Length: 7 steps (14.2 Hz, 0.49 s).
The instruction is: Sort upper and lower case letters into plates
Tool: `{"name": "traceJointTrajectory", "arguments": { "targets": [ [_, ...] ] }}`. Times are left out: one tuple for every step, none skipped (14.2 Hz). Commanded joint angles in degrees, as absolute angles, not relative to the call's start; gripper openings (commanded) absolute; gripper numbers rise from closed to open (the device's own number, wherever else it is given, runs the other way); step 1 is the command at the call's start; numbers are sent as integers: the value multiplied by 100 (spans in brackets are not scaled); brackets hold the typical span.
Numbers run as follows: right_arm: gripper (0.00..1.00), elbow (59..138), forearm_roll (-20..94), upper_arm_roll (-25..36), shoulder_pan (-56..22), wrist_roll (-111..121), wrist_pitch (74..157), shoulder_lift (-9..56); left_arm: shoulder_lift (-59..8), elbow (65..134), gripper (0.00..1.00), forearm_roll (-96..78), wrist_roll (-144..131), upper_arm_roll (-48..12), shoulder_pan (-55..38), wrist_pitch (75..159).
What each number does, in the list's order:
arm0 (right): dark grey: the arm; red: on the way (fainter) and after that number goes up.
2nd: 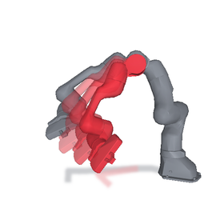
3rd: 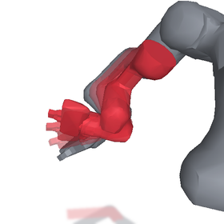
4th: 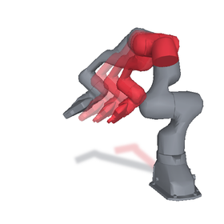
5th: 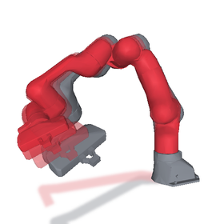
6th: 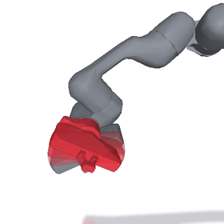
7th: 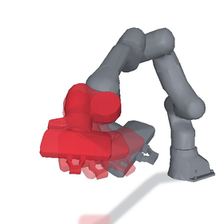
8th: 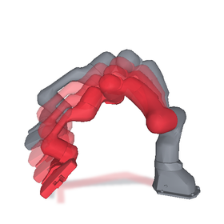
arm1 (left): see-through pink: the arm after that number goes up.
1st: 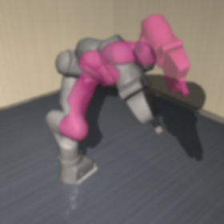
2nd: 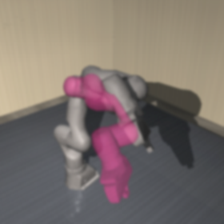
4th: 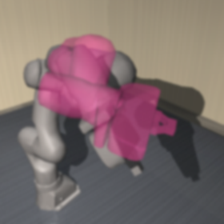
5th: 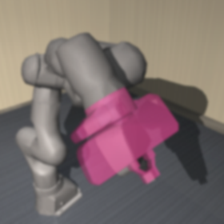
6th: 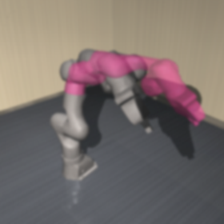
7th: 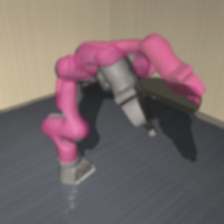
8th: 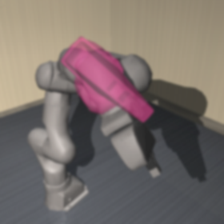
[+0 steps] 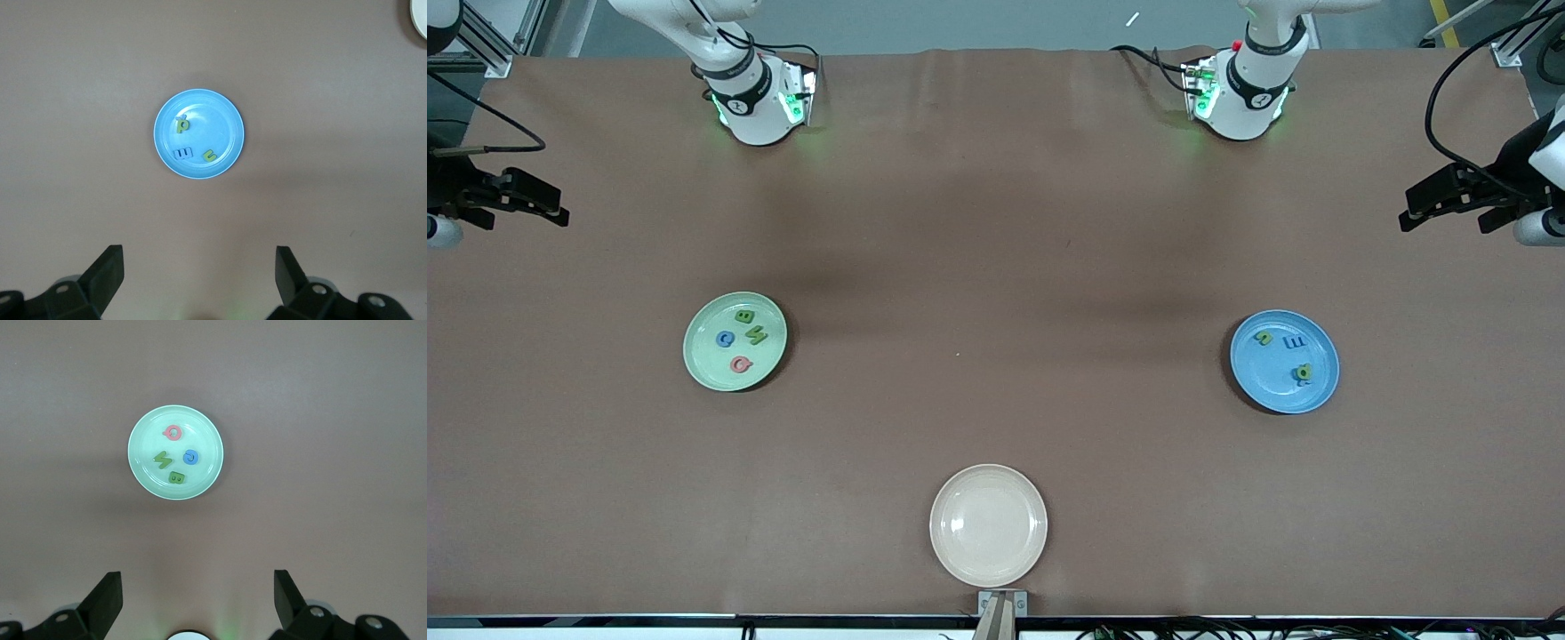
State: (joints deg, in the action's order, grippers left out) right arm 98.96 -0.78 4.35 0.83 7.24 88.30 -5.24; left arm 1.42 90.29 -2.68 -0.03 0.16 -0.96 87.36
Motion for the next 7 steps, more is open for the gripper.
{"name": "traceJointTrajectory", "arguments": {
  "targets": [
    [100, 10064, -97, 343, 123, 729, 8903, -791, 246, 8956, 100, -149, 18, -9, -88, 8640],
    [100, 10055, -97, 351, 140, 729, 8921, -835, 255, 8947, 100, -141, 18, -9, -97, 8657],
    [100, 10046, -88, 369, 141, 729, 8956, -835, 246, 8956, 100, -115, 18, -9, -97, 8683],
    [100, 10046, -79, 369, 141, 729, 9034, -844, 246, 8956, 100, -97, 18, -17, -97, 8710],
    [100, 10046, -62, 360, 132, 729, 9079, -844, 246, 8956, 100, -79, 9, -18, -97, 8736],
    [100, 10046, -27, 360, 132, 729, 9079, -835, 255, 8956, 100, -79, 9, -18, -88, 8780],
    [100, 10046, -26, 360, 132, 721, 9070, -844, 255, 8965, 100, -79, 9, -9, -88, 8780]
  ]
}}
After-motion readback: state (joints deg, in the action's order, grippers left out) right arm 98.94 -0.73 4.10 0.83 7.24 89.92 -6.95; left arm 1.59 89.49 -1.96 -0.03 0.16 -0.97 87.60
